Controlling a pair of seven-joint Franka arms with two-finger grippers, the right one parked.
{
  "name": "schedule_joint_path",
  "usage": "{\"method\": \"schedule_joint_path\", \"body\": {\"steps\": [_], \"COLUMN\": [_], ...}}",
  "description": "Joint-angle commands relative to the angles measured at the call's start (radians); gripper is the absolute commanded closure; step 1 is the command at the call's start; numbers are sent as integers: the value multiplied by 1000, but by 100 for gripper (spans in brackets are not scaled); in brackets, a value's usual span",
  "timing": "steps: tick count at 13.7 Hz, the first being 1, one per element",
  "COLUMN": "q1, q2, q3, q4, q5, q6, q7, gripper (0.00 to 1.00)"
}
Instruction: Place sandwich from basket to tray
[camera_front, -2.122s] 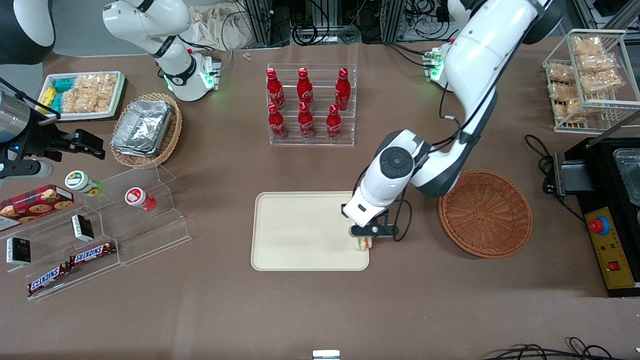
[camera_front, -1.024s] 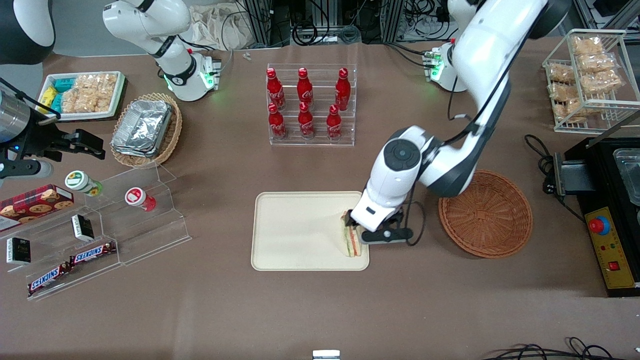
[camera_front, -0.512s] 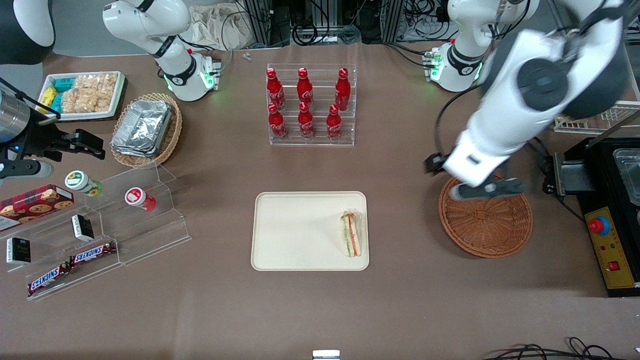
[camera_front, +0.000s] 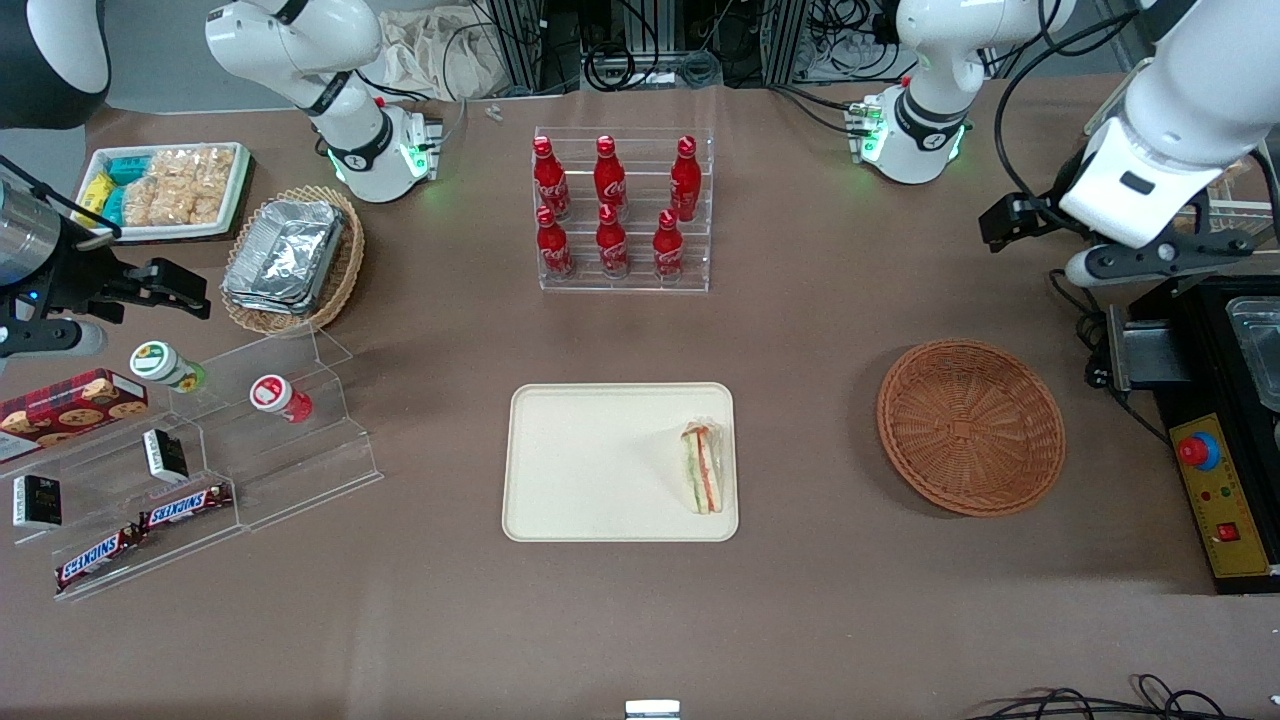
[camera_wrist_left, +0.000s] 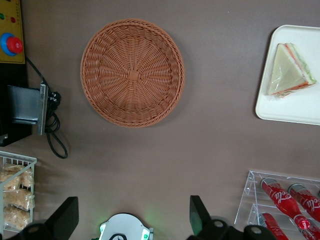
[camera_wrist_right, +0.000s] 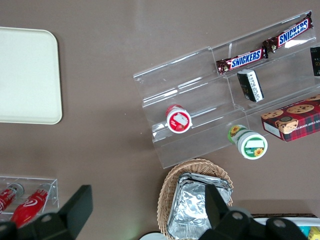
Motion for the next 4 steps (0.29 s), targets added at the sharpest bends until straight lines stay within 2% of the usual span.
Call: {"method": "schedule_joint_path", "body": {"steps": [1, 4], "q1": [-55, -43], "q2": [-38, -4], "q3": [87, 85], "q4": [-27, 28], "q5": [-26, -38], "q6": [-2, -4], "q7": [84, 86], "gripper": [0, 0]}}
